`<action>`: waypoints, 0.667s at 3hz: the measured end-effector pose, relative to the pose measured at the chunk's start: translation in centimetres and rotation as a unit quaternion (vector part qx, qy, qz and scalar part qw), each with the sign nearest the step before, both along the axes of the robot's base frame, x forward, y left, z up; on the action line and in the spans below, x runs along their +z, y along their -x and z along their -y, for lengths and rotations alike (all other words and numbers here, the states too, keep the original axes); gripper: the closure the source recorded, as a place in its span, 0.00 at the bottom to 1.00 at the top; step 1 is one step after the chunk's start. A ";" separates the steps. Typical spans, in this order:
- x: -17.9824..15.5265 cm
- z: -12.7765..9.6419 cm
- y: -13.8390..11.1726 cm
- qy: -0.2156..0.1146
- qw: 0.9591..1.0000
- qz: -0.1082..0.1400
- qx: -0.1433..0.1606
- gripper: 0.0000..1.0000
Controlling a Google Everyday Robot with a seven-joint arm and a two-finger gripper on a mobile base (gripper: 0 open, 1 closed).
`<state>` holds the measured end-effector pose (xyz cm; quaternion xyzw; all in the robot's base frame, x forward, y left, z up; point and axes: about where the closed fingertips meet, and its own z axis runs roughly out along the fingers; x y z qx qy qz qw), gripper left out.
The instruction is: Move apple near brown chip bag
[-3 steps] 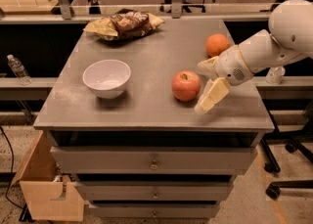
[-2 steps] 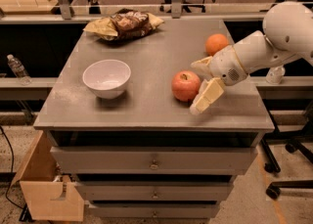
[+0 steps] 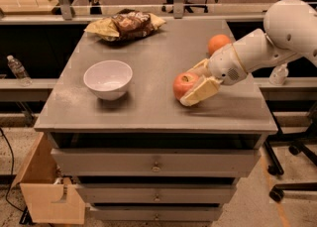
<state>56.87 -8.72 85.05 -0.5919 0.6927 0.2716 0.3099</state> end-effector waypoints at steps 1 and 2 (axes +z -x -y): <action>0.9 0.0 0.1 -0.003 1.000 0.007 -0.003 0.70; 3.4 1.9 -0.9 -0.002 0.999 0.042 -0.029 0.94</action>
Offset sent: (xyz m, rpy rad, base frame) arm 0.0227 -0.0506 0.0693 0.0020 -0.1824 -0.1371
